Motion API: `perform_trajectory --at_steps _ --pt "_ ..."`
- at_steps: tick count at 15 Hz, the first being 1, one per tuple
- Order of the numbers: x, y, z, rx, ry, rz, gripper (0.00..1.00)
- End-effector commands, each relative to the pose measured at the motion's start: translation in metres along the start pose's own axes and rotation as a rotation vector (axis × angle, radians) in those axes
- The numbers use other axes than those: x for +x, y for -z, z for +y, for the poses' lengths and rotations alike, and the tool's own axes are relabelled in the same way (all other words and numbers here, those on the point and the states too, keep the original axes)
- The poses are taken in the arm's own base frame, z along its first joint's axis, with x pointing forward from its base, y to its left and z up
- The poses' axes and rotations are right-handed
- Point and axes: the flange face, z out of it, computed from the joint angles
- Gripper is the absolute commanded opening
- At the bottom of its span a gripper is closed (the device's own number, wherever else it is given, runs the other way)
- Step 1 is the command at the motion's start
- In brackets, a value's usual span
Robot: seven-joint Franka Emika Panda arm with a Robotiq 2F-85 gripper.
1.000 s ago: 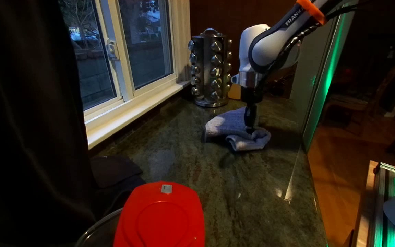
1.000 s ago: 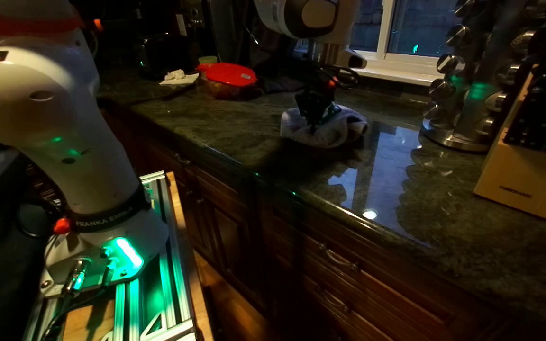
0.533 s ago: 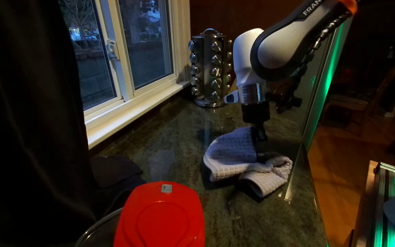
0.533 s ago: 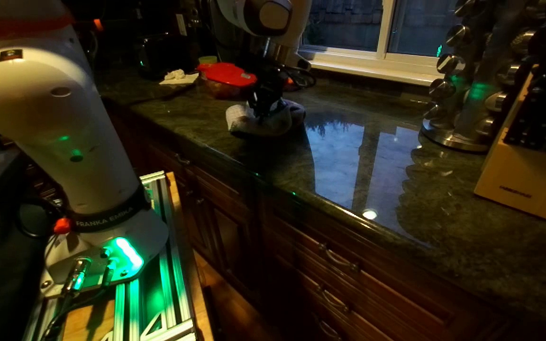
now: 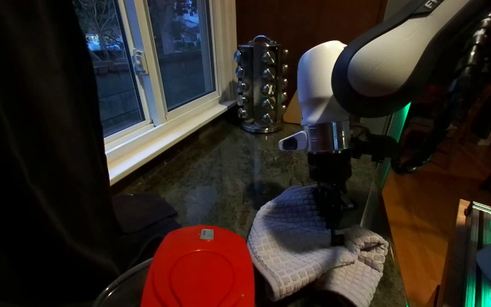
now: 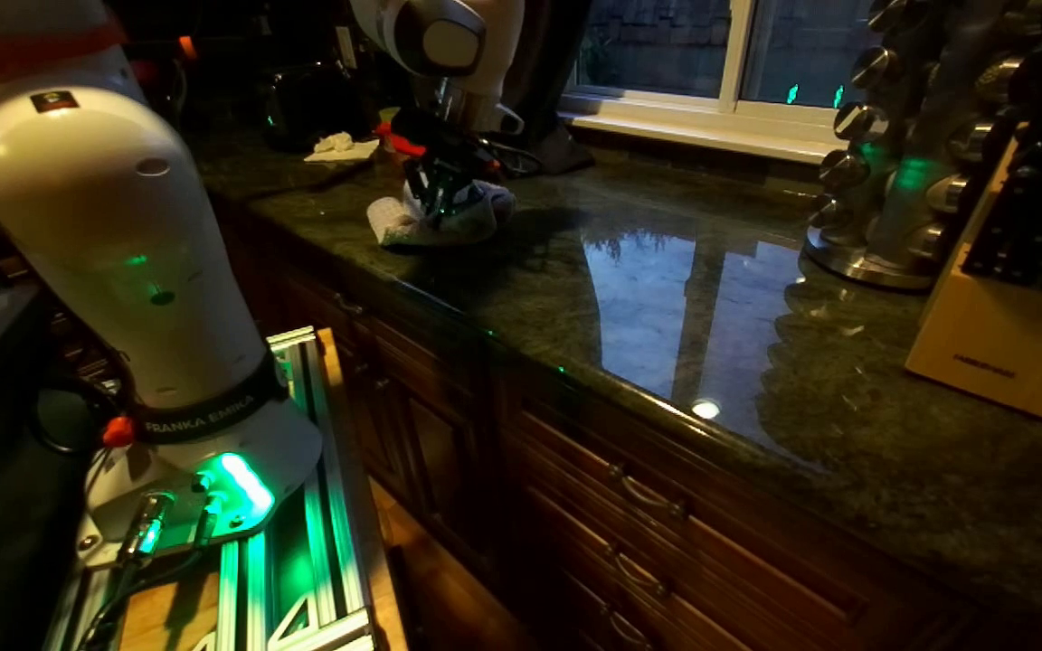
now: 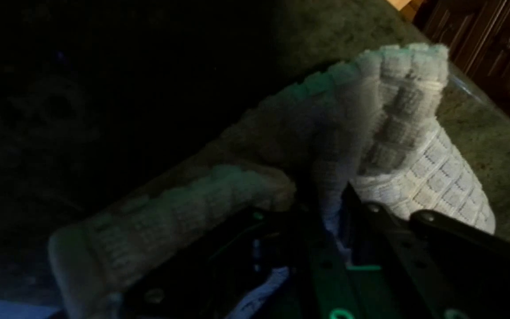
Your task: Wipe the counter top using the napkin
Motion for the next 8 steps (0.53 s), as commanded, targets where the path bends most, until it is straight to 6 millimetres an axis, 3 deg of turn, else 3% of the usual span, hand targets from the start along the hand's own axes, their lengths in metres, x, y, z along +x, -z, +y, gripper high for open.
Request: perform_trajectory --at_steps 1,4,8 --pt "0.001 -0.014 -0.018 -0.017 0.047 0.063 0.48" --pt "0.008 0.017 -0.026 -0.107 0.026 0.145 0.69" --pt "0.007 0.078 -0.024 -0.227 -0.09 0.301 0.99"
